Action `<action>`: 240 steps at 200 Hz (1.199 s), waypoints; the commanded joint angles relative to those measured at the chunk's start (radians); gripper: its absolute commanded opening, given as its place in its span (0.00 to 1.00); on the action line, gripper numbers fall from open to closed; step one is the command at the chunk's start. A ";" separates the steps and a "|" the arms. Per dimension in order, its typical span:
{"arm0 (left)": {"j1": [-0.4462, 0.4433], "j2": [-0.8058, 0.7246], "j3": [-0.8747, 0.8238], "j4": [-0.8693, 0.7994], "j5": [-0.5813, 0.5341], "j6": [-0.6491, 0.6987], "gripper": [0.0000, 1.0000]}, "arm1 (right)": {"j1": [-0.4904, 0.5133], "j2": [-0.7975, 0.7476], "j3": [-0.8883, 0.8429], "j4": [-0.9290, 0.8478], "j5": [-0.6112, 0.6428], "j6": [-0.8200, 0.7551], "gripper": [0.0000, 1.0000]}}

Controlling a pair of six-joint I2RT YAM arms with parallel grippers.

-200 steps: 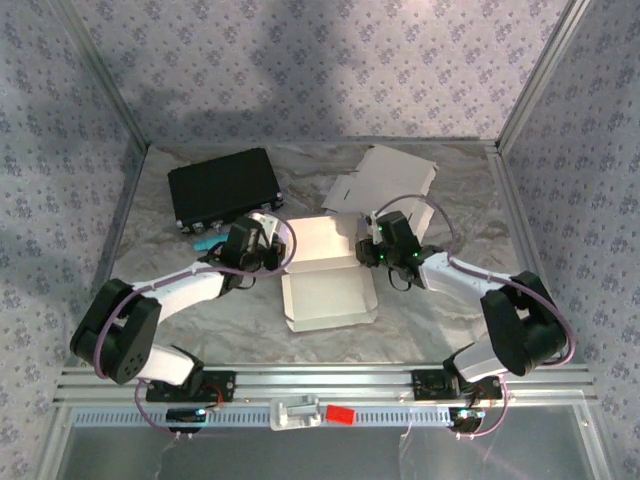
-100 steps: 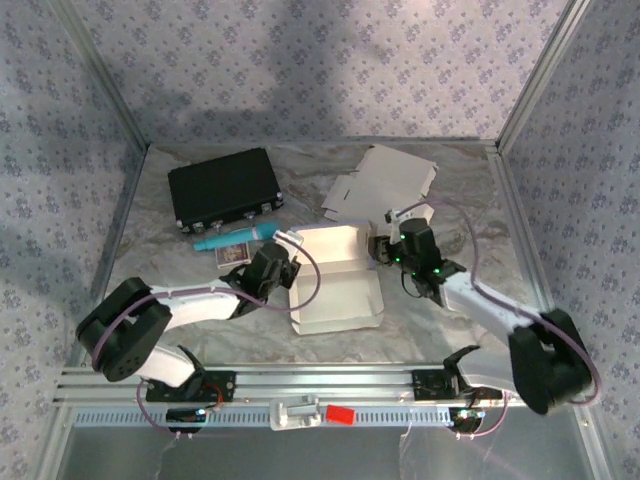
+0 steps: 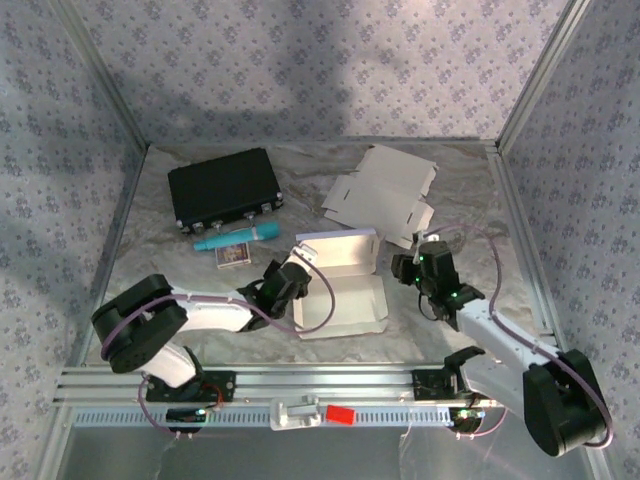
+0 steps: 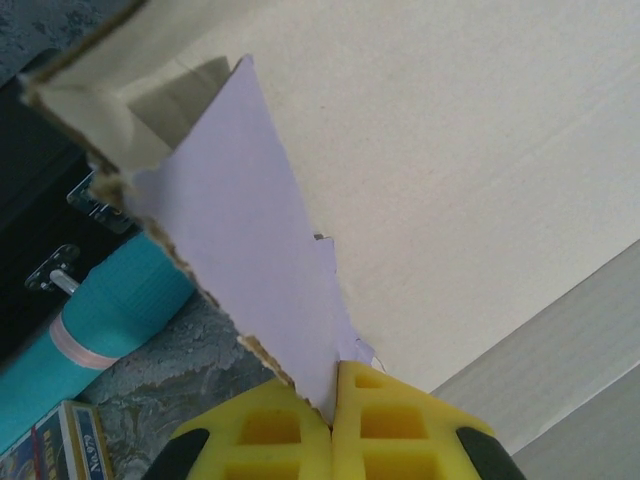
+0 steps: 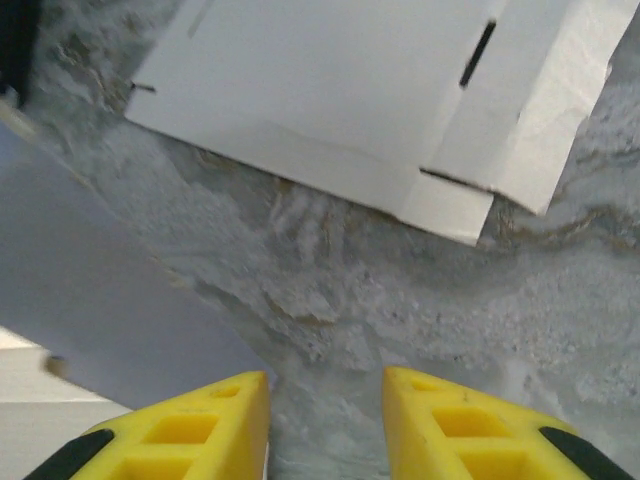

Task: Fold the paper box

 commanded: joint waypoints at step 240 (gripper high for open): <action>-0.088 0.094 -0.077 -0.046 -0.157 0.014 0.00 | -0.055 0.447 0.318 0.168 -0.454 -0.518 0.39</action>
